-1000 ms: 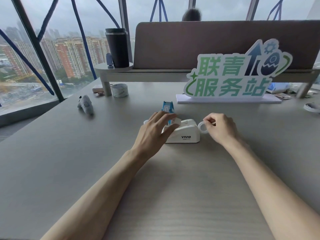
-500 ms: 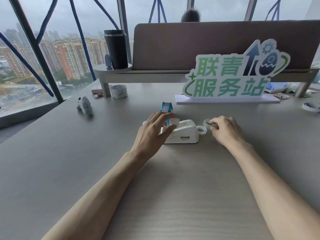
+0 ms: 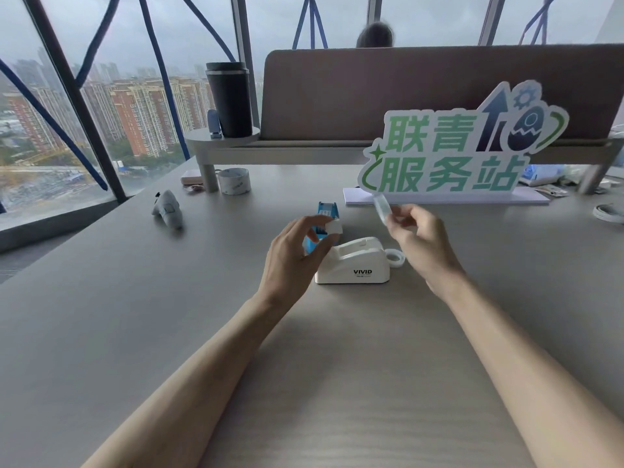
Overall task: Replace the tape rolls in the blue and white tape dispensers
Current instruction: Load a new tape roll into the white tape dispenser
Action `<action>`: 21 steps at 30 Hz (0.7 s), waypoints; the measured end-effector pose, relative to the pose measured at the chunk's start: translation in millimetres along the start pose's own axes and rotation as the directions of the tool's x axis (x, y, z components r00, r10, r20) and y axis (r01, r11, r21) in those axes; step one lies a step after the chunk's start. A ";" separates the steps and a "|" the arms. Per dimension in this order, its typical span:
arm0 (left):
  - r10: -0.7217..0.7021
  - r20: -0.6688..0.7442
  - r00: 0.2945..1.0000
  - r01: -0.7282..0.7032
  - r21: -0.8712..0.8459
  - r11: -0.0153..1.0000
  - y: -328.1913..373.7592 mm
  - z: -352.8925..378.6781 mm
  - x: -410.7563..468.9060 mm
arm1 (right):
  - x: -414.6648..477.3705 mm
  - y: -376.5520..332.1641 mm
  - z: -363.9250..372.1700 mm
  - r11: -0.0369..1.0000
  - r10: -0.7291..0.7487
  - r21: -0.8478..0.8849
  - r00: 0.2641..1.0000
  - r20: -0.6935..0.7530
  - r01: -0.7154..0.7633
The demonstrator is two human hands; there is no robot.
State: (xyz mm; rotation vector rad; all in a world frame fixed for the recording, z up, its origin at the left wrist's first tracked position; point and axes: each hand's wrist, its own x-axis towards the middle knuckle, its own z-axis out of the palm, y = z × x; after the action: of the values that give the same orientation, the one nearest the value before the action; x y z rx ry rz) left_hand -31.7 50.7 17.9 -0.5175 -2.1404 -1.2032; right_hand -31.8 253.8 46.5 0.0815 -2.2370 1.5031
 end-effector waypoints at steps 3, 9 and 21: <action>-0.047 -0.057 0.997 0.040 -0.104 0.994 5.0 -1.7 2.0 | -14.0 -15.8 15.4 0.989 -0.025 0.145 0.990 0.139 0.005; -0.038 -0.083 0.996 0.028 -0.120 0.992 1.1 -3.0 1.9 | -23.6 -22.1 30.3 0.975 -0.050 0.221 0.966 0.254 -0.007; 0.059 -0.101 0.993 -0.064 -0.050 0.997 1.4 -2.1 1.7 | -25.0 -24.8 27.9 0.976 -0.077 0.218 0.962 0.263 0.019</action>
State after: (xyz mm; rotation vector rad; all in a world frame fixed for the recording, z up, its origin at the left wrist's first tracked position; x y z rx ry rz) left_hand -31.4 49.6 20.7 -0.5313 -1.9993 -1.2285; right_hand -11.2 214.0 49.6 0.4284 -2.2472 1.7930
